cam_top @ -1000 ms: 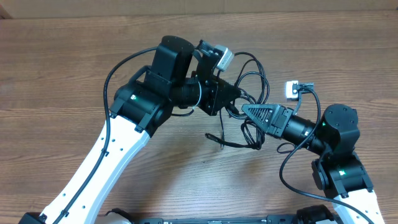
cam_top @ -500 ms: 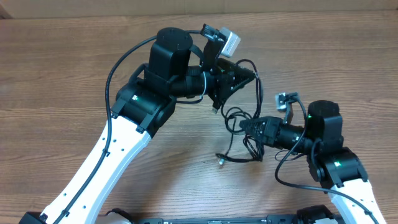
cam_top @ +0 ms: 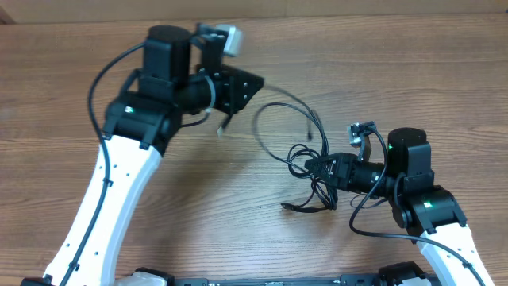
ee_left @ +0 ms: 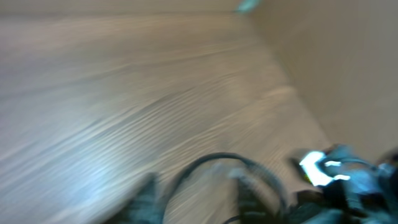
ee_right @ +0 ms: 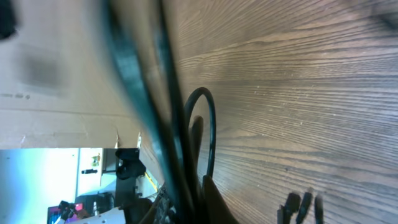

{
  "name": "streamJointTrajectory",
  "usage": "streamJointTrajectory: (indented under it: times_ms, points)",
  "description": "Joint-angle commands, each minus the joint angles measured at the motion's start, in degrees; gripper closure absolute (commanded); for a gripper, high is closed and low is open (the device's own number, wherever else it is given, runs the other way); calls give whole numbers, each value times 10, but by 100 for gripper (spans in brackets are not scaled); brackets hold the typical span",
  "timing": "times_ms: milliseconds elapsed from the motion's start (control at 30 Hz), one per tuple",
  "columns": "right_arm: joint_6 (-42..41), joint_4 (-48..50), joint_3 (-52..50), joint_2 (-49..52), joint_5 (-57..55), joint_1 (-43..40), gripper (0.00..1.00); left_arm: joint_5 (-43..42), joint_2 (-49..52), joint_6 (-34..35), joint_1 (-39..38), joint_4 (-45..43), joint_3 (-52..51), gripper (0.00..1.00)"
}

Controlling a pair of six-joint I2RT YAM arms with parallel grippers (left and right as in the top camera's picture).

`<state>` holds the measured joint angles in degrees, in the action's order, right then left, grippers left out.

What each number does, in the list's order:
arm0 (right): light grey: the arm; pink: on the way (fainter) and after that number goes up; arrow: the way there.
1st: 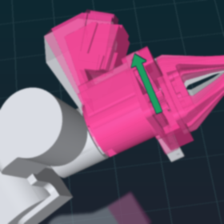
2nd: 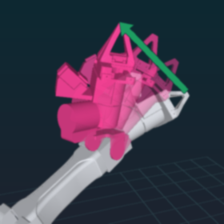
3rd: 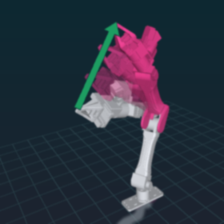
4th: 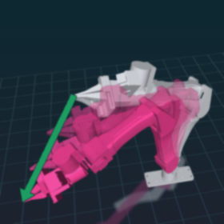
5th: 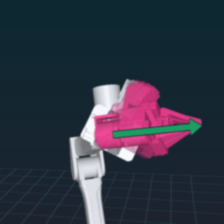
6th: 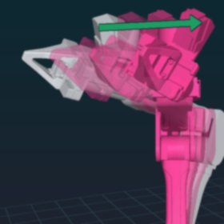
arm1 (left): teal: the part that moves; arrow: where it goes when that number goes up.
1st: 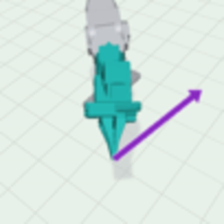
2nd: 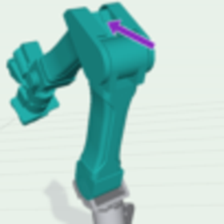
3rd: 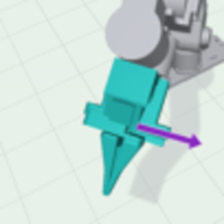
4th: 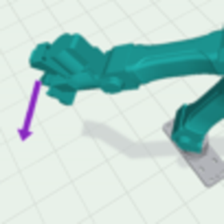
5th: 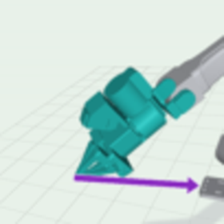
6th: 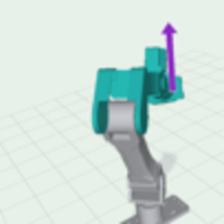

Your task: Untangle cables

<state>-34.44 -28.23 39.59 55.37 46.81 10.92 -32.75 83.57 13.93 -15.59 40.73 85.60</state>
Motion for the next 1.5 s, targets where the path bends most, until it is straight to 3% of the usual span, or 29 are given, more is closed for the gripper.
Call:
streamJointTrajectory:
  times_ms: [0, 100, 267, 500, 600, 900, 1267, 1300, 1333, 1367, 1400, 1467]
  points:
    - [4, 9, 2, -1, -16, 0, 96, 49, -3, -27, 9, 33, 9, 15]
    - [5, 11, 2, -1, -35, 0, 96, 46, -3, -32, 9, 78, 9, 7]
    - [-10, 30, 2, -1, -46, 0, 96, 29, -3, -32, -6, 133, 9, 5]
    - [-96, 113, 2, -1, -47, 0, 96, -64, -3, -14, -42, 148, 9, 1]
    - [-161, 154, 2, -1, -45, 0, 96, -53, -3, 7, -69, 145, 9, 0]
    - [-214, 218, 2, -1, 25, 0, 96, 19, -3, 61, -108, 118, 9, 3]
    - [-228, 271, 2, -1, 61, 0, 96, 31, -3, 141, -111, 83, 9, 25]
    - [-228, 271, 2, -1, 61, 0, 96, 31, -3, 146, -111, 78, 9, 39]
    - [-227, 271, 2, -1, 63, 0, 96, 31, -3, 146, -111, 70, 9, 69]
    - [-226, 271, 2, -1, 64, 0, 96, 32, -3, 146, -114, 69, 9, 84]
    - [-226, 271, 2, -1, 65, 0, 96, 32, -3, 146, -116, 68, 9, 96]
    - [-226, 271, 2, -1, 66, 0, 96, 32, -3, 146, -121, 68, 9, 96]
